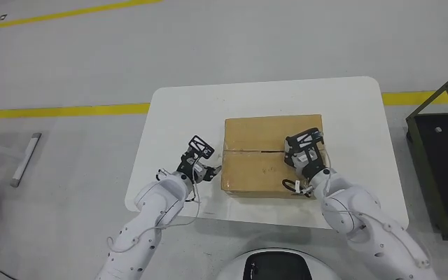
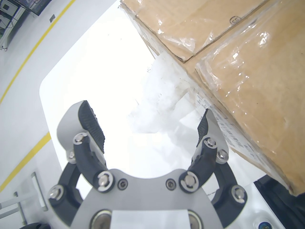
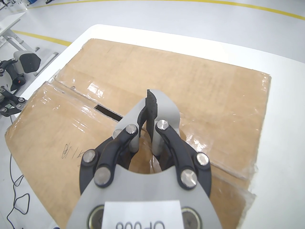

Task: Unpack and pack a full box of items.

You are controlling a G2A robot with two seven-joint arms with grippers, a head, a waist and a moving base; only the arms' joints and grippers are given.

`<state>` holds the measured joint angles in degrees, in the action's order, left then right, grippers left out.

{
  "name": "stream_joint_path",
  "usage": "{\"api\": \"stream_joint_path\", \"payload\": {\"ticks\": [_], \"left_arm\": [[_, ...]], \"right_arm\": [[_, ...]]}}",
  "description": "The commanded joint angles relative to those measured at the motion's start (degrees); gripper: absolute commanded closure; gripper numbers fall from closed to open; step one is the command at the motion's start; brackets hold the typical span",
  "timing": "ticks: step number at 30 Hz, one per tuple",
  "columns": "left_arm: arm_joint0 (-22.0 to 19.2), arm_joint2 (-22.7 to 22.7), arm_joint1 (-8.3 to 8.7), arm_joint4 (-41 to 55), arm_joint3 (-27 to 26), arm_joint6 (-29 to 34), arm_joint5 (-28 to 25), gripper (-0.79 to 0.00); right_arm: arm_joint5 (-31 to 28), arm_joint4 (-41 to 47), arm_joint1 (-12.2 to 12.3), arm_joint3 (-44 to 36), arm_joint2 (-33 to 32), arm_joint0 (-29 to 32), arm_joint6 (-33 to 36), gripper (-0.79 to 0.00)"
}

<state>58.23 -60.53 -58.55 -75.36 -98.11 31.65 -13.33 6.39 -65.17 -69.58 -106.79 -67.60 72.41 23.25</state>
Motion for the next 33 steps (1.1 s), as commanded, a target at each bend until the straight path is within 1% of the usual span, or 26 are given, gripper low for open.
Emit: {"api": "stream_joint_path", "payload": {"ticks": [1, 8, 11, 15, 25, 33], "left_arm": [[-0.6, 0.6, -0.34, -0.2, 0.6, -0.7, 0.8, -0.785], [-2.1, 2.1, -1.52, -0.1, 3.0, -2.9, 3.5, -0.785], [-2.2, 1.7, -1.96, 0.6, 3.2, -4.7, 6.4, -0.785], [-1.9, 0.6, -2.21, 0.8, 2.4, -6.6, 8.0, -0.785], [-1.9, -0.7, -2.78, -0.2, 1.6, -7.7, 8.4, -0.785], [-5.0, -0.2, -3.69, 0.4, 1.5, -8.4, 6.5, -0.785]], "right_arm": [[-0.1, -0.1, -0.1, 0.0, -0.1, 0.0, 0.1, 0.000], [-0.3, -0.5, -0.3, 0.1, -0.2, 0.2, 0.4, 0.000], [-0.1, -0.2, -0.4, 0.0, -0.5, 0.2, 0.3, 0.000], [-0.2, -0.2, -0.5, 0.0, -0.7, 0.2, 0.4, 0.000], [-0.6, -0.9, -0.9, 0.4, -0.5, -0.3, 0.7, 0.000], [-0.8, -1.0, -1.1, 0.5, -1.1, -0.1, 0.9, 0.000]]}}
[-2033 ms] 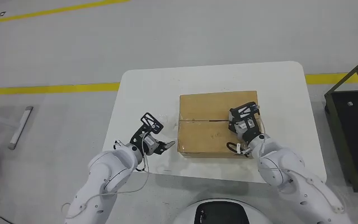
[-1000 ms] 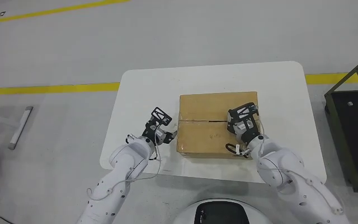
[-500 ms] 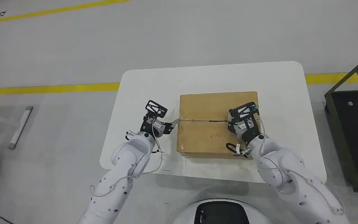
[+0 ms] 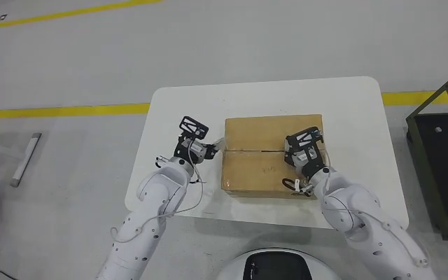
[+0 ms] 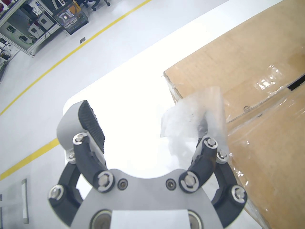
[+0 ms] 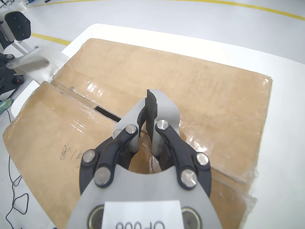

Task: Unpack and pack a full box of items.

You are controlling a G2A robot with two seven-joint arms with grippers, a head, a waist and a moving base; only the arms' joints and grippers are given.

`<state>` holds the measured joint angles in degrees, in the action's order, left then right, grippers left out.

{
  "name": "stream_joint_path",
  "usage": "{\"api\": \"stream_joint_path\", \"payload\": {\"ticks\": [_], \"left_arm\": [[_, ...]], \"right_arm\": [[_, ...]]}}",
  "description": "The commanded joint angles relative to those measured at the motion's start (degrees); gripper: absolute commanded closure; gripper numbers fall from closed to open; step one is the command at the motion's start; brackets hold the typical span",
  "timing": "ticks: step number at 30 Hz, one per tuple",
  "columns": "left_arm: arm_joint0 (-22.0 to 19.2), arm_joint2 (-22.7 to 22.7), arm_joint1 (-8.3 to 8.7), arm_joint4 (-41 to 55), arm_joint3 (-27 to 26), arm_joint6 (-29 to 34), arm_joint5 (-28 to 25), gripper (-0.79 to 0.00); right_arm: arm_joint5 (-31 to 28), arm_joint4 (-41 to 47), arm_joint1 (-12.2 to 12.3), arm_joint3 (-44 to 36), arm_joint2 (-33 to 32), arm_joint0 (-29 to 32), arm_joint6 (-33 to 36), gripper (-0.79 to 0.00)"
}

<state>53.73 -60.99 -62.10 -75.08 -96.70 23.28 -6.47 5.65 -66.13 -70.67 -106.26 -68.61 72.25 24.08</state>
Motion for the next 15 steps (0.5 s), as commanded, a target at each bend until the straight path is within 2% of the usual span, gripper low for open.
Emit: {"api": "stream_joint_path", "payload": {"ticks": [1, 8, 15], "left_arm": [[-1.0, 0.4, -0.29, 0.2, 0.2, 0.0, -0.6, -0.785], [-5.0, 2.8, -1.50, 0.0, 1.6, -0.2, -2.3, -0.785], [-10.1, 6.0, -3.15, 0.7, 3.1, -0.4, -3.8, -0.785]], "right_arm": [[0.0, 0.1, 0.0, -0.1, -0.2, 0.1, 0.1, 0.000], [1.3, 3.2, -0.1, -2.0, -3.6, 0.6, -0.4, 0.000], [2.9, 7.4, 0.2, -5.6, -10.7, 2.9, -0.8, 0.000]]}}
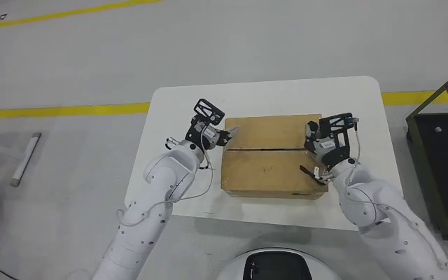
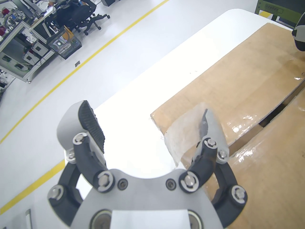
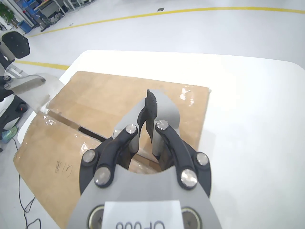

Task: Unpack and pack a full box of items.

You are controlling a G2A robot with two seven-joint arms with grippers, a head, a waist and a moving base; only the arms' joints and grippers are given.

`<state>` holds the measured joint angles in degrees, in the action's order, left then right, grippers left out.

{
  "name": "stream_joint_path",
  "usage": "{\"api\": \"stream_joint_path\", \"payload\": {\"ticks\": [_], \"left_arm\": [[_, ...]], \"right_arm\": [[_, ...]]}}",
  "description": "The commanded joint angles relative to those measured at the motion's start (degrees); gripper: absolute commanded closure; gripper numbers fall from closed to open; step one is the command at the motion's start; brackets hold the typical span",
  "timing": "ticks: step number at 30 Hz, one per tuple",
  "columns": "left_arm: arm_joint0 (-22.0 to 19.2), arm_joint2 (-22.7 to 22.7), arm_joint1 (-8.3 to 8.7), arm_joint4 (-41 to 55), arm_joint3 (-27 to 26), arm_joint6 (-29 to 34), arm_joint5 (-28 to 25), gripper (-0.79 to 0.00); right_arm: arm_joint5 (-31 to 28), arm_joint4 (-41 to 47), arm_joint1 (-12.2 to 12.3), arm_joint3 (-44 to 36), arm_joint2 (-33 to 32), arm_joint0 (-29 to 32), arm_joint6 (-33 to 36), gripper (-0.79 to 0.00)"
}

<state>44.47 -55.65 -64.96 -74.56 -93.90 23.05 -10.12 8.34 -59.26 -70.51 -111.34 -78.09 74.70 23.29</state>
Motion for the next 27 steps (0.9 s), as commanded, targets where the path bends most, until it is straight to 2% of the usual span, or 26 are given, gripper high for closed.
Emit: {"api": "stream_joint_path", "payload": {"ticks": [1, 12, 27], "left_arm": [[-1.5, 1.3, -0.57, 0.2, 0.6, -0.3, -0.4, -0.785], [-7.7, 8.7, -3.92, 1.7, 3.0, -2.4, -3.3, -0.785], [-12.5, 17.3, -8.93, 4.4, 5.9, -2.9, -4.9, -0.785]], "right_arm": [[0.4, 1.3, 0.1, -1.0, -2.4, 0.9, -0.1, 0.000], [2.0, 7.1, 0.5, -3.1, -13.1, 6.1, -0.9, 0.000], [0.9, 11.3, 0.7, -4.8, -20.3, 12.0, -1.6, 0.000]]}}
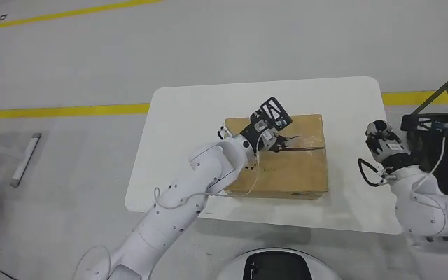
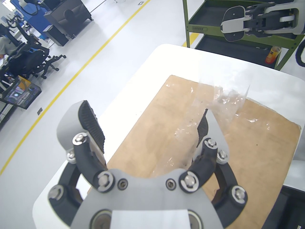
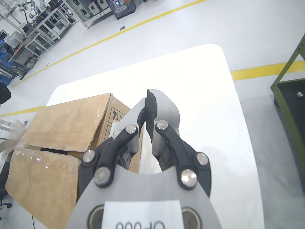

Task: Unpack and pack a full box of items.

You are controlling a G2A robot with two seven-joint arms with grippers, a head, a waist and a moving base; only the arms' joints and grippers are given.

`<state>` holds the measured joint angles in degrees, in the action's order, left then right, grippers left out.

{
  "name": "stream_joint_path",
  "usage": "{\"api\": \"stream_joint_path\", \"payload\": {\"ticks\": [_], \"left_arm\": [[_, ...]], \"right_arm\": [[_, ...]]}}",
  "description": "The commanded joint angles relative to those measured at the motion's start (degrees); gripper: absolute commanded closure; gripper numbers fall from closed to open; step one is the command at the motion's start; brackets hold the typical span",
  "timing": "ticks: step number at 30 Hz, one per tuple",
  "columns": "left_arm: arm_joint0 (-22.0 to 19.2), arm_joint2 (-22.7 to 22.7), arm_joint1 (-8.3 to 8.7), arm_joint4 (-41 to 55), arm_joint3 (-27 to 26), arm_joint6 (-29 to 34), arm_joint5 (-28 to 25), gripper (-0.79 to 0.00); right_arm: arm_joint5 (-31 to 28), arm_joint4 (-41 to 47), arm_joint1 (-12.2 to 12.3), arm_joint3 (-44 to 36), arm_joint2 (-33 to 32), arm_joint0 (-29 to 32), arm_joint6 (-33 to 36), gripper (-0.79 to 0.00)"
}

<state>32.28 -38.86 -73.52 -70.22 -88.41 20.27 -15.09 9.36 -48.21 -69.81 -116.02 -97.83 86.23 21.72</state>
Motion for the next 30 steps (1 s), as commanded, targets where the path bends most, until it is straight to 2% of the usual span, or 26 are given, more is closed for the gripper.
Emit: {"api": "stream_joint_path", "payload": {"ticks": [1, 7, 12, 17, 22, 23, 24, 25, 26, 27, 28, 30], "left_arm": [[-0.6, 1.0, -0.73, 0.1, 0.8, -0.1, 0.4, -0.785], [-2.1, 2.9, -2.66, 0.6, 2.4, -0.6, 0.6, -0.785], [-1.8, 1.5, -3.29, 1.7, 2.2, 0.6, 2.2, -0.785], [0.5, -3.0, -2.56, 1.9, -0.8, 4.0, 4.2, -0.785], [6.3, -10.2, -0.53, 0.0, -6.7, 8.9, 5.0, -0.785], [7.8, -11.9, -0.06, 0.2, -8.2, 9.9, 4.5, -0.717], [9.4, -13.9, 0.45, 0.0, -9.6, 11.0, 4.5, -0.576], [11.1, -15.8, 0.98, -0.8, -11.1, 12.2, 4.2, -0.329], [12.8, -17.6, 1.47, -1.5, -12.7, 13.2, 3.9, -0.203], [14.6, -19.9, 1.96, -2.2, -14.5, 14.1, 4.3, -0.025], [16.4, -21.7, 2.40, -2.8, -16.3, 14.9, 4.2, 0.000], [20.0, -25.6, 3.18, -3.9, -19.4, 16.4, 4.9, 0.000]], "right_arm": [[-0.3, 0.4, 0.0, -0.2, -1.1, 0.9, -0.1, 0.000], [-1.4, 4.8, 0.0, -0.4, -4.3, 3.0, 0.7, 0.000], [-3.6, 15.5, 0.0, 0.4, -6.5, 2.9, 3.8, 0.000], [-5.0, 16.9, 0.2, 0.8, -7.5, 1.9, 5.2, 0.000], [-5.6, 16.1, 0.2, 0.1, -5.4, 0.9, 3.6, 0.000], [-5.5, 15.9, 0.2, -0.1, -4.9, 0.8, 3.1, 0.000], [-5.4, 15.5, 0.1, -0.6, -4.1, 0.8, 2.1, 0.000], [-5.4, 15.2, 0.0, -1.3, -3.2, 0.9, 1.4, 0.000], [-5.5, 14.7, 0.0, -1.9, -2.4, 1.1, 0.7, 0.000], [-5.5, 14.4, -0.1, -2.7, -1.3, 1.4, 0.3, 0.000], [-5.2, 14.2, -0.2, -3.4, -0.3, 1.6, -0.3, 0.000], [-5.0, 13.3, -0.3, -4.9, 2.2, 1.9, -1.0, 0.000]]}}
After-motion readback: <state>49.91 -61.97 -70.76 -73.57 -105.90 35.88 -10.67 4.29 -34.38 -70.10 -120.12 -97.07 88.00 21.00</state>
